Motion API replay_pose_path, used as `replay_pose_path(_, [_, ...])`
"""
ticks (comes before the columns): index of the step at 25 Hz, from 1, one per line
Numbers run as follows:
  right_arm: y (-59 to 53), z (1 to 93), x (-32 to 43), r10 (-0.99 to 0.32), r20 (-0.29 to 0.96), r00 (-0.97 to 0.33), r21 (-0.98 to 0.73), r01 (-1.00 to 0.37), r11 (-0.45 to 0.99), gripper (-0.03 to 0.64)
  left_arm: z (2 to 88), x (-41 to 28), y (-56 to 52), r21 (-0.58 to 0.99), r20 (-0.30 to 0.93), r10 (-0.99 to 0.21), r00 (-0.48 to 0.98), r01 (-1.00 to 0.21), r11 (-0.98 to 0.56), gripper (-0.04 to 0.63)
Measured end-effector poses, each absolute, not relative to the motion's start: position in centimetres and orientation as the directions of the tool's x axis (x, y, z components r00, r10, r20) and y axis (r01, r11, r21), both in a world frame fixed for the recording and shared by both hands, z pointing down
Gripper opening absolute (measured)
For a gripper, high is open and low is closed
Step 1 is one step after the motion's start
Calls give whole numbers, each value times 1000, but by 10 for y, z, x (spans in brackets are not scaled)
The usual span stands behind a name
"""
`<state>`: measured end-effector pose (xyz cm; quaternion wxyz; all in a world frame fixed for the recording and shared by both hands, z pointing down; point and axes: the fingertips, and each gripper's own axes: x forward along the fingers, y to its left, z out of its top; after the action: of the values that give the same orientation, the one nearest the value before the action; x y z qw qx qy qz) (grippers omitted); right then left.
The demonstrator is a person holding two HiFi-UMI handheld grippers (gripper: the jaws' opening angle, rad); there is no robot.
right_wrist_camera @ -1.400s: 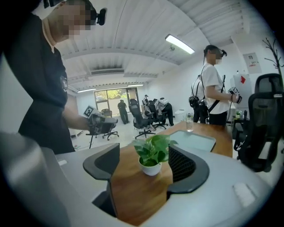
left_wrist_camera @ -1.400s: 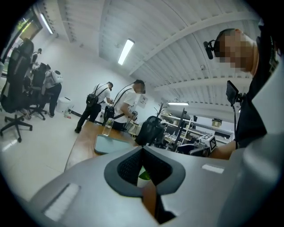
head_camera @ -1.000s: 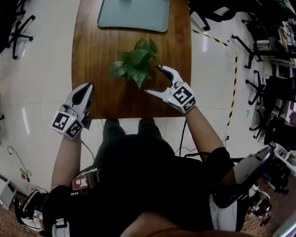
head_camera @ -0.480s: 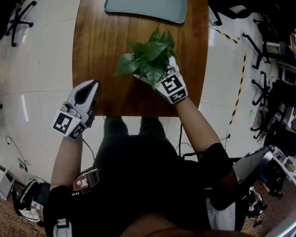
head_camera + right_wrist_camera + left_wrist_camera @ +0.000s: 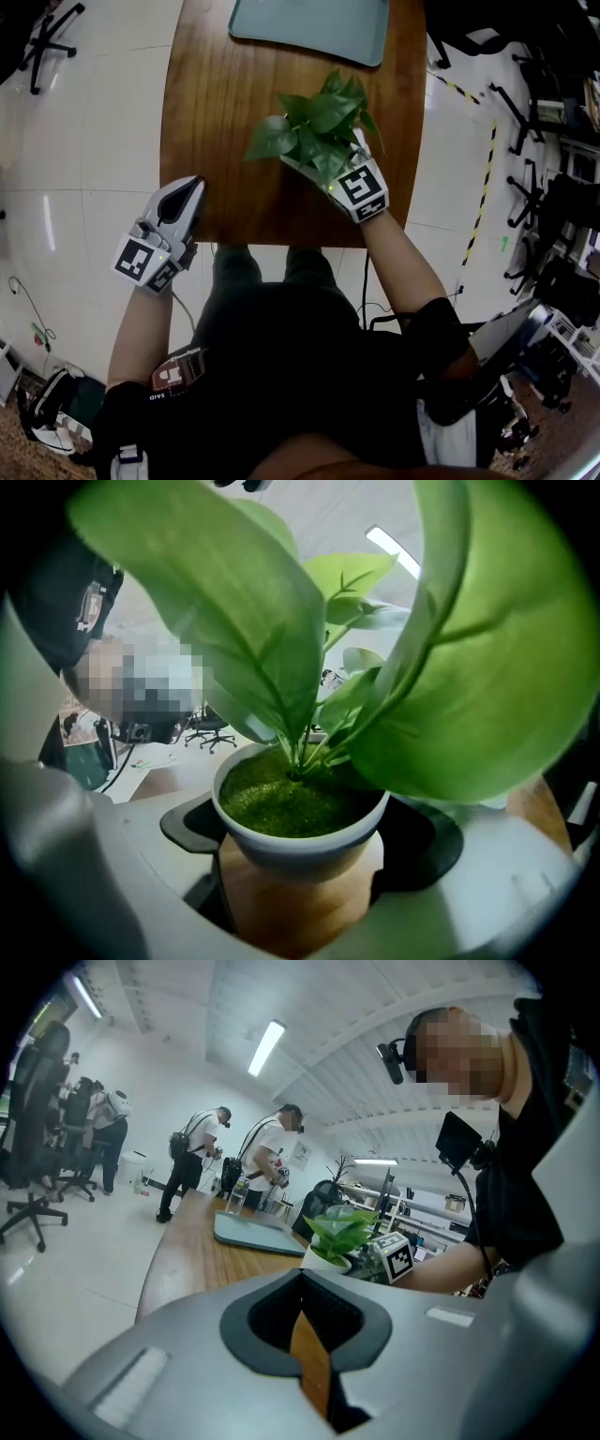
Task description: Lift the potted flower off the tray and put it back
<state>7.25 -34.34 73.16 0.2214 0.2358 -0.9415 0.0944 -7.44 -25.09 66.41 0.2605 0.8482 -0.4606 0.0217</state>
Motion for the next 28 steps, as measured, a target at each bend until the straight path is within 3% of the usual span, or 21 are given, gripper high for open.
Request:
replay_pose_path(18, [-503, 677, 71, -491, 432, -756, -27, -555, 831, 488, 636, -99, -262, 400, 247, -782, 572, -795, -456, 2])
replay_pose_path(28, [-621, 729, 68, -535, 545, -645, 5, -636, 772, 489, 647, -117, -280, 434, 262, -781, 566, -792, -429, 2])
